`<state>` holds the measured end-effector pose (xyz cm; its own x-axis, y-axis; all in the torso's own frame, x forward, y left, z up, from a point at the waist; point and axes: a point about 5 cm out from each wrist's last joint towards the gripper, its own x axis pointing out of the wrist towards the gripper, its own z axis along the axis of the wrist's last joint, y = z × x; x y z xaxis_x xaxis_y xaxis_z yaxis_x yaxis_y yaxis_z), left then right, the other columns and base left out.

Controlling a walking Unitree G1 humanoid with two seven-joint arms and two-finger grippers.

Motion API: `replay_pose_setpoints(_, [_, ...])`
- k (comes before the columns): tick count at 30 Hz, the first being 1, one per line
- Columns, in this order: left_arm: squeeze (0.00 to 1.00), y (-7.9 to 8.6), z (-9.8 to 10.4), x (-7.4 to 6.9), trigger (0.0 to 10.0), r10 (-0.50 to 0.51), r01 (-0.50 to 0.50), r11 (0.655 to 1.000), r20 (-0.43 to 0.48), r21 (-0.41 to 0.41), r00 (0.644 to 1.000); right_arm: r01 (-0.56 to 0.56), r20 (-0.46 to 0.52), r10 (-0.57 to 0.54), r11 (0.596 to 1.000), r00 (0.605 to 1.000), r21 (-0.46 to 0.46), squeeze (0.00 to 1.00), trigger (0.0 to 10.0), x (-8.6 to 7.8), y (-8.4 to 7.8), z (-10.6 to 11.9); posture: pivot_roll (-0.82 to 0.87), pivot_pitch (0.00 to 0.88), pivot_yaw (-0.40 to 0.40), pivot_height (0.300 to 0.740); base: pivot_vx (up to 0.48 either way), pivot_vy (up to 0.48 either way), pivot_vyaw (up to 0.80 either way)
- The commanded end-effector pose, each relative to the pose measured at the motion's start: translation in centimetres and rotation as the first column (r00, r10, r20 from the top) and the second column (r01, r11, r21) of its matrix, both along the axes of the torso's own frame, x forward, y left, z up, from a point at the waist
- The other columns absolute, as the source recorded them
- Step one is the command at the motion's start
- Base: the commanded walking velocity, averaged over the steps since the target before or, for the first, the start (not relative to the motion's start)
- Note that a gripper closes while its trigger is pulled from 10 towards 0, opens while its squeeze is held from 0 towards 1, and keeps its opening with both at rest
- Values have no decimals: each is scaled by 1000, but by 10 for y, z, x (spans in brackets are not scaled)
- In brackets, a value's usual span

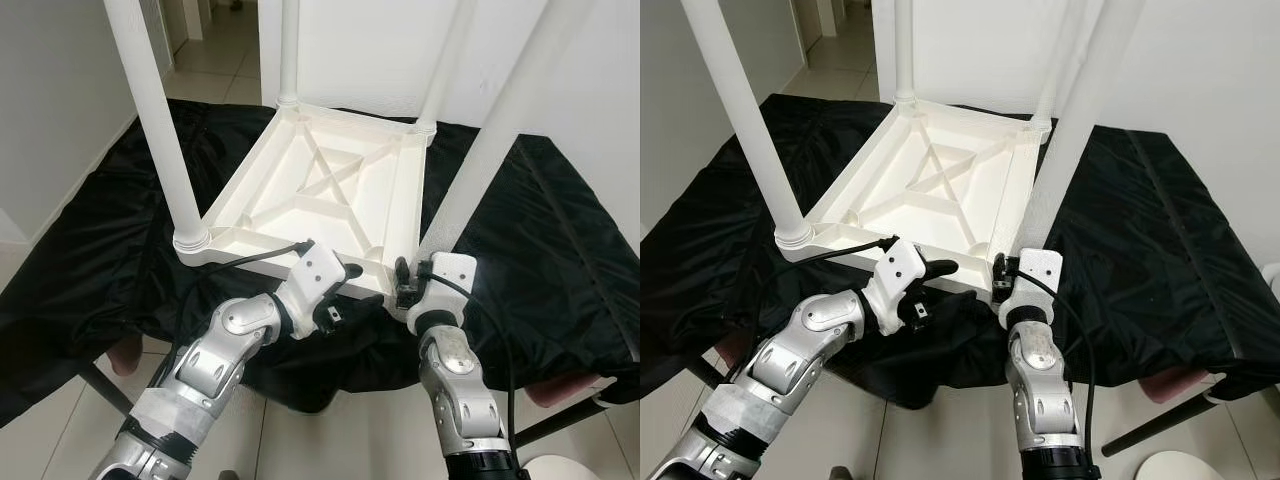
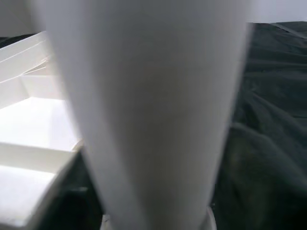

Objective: Building children table

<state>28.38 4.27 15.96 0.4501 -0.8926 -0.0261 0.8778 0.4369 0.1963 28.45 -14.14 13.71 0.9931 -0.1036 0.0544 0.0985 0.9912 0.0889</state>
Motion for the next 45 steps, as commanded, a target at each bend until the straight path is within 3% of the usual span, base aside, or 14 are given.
replay_pose_setpoints(1, [0,-1,3,-2,10000,-57,57,998,-5,0,998,8,-8,-8,999,1000,31,1000,10000,-2,0,-1,-27,58,-19,740,0,0,0])
replay_pose_setpoints(6, [0,0,5,-5,10000,-79,79,997,-11,-8,997,-19,15,19,1000,1000,16,1000,10000,-2,-4,4,-26,57,-22,740,0,0,0])
replay_pose_setpoints(9, [0,1,7,-13,10000,-122,122,993,-24,-2,992,-156,14,156,988,988,-4,1000,10000,-4,-12,9,-25,61,-24,740,0,0,0])
replay_pose_setpoints(11, [0,1,8,-16,10000,-133,133,991,-26,-1,991,-224,8,224,975,975,-15,0,10000,-7,-17,10,-24,62,-24,740,0,0,0])
replay_pose_setpoints(26, [0,2,10,-17,10000,-82,82,997,-18,-8,996,-545,-41,548,817,835,-189,0,10000,-2,-54,20,-16,58,-30,740,0,0,0])
replay_pose_setpoints(30, [0,1,11,-15,10000,-70,70,998,-15,-3,997,-627,-83,626,746,775,-224,0,10000,5,-59,23,-8,51,-29,740,0,0,0])
replay_pose_setpoints(31, [0,1,12,-14,10000,-66,66,998,-5,4,998,-684,-130,676,685,725,-253,0,10000,13,-61,24,-5,47,-29,740,0,0,0])
replay_pose_setpoints(33, [0,1,12,-14,10000,-66,66,998,-5,4,998,-684,-130,676,685,725,-253,0,10000,13,-61,24,-5,47,-29,740,0,0,0])
replay_pose_setpoints(34, [0,0,12,-14,10000,-66,65,998,5,11,998,-728,-171,712,634,681,-259,0,10000,19,-62,23,-8,44,-27,740,0,0,0])
replay_pose_setpoints(38, [0,0,12,-13,10000,-66,66,998,6,11,998,-754,-196,731,604,653,-260,0,10000,22,-61,22,-8,43,-27,740,0,0,0])
replay_pose_setpoints(39, [0,-1,13,-13,10000,-68,68,998,6,8,998,-767,-219,737,587,639,-260,0,6314,24,-61,19,-10,42,-26,740,0,0,0])
replay_pose_setpoints(40, [0,-3,14,-13,10000,-71,71,997,8,6,997,-788,-243,751,561,613,-253,0,5255,26,-62,15,-10,41,-26,740,0,0,0])
replay_pose_setpoints(42, [0,-4,14,-13,10000,-72,72,997,9,5,997,-795,-247,758,553,604,-249,0,5255,27,-61,15,-10,41,-26,740,0,0,0])
replay_pose_setpoints(45, [0,-5,15,-13,10000,-75,75,997,11,4,997,-812,-260,771,535,582,-232,0,4000,26,-61,12,-12,42,-24,740,0,0,0])
